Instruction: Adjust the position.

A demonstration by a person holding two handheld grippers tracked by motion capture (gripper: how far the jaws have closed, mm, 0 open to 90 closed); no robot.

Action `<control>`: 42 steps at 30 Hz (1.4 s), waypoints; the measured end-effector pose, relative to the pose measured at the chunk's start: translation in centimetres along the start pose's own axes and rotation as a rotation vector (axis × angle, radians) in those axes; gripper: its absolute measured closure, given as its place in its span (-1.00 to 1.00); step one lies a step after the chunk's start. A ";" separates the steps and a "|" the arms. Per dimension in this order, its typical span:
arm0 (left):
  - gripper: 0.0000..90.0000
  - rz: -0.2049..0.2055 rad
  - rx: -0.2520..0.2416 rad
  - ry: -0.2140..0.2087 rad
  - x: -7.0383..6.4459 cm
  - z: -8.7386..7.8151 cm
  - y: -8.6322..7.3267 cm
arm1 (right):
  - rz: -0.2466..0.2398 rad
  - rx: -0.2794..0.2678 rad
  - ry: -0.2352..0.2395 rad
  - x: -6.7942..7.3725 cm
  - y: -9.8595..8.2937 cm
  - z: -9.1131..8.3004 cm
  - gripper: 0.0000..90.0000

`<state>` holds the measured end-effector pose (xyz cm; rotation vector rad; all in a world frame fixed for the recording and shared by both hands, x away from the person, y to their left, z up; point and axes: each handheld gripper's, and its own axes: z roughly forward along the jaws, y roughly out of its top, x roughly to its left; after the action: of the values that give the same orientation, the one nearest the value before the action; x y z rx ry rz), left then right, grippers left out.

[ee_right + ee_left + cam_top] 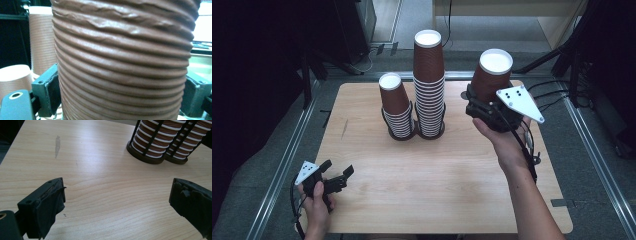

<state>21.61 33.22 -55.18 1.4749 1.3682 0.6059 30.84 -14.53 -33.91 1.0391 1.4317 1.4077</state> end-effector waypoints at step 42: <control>-1.00 0.011 -0.002 0.003 -1.2 -0.1 1.2 | -0.060 0.129 0.061 -0.5 -11.2 -4.1 -0.75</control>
<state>21.74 32.29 -53.79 1.4819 1.3621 0.6160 27.16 -16.45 -45.11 1.0325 1.6021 1.3286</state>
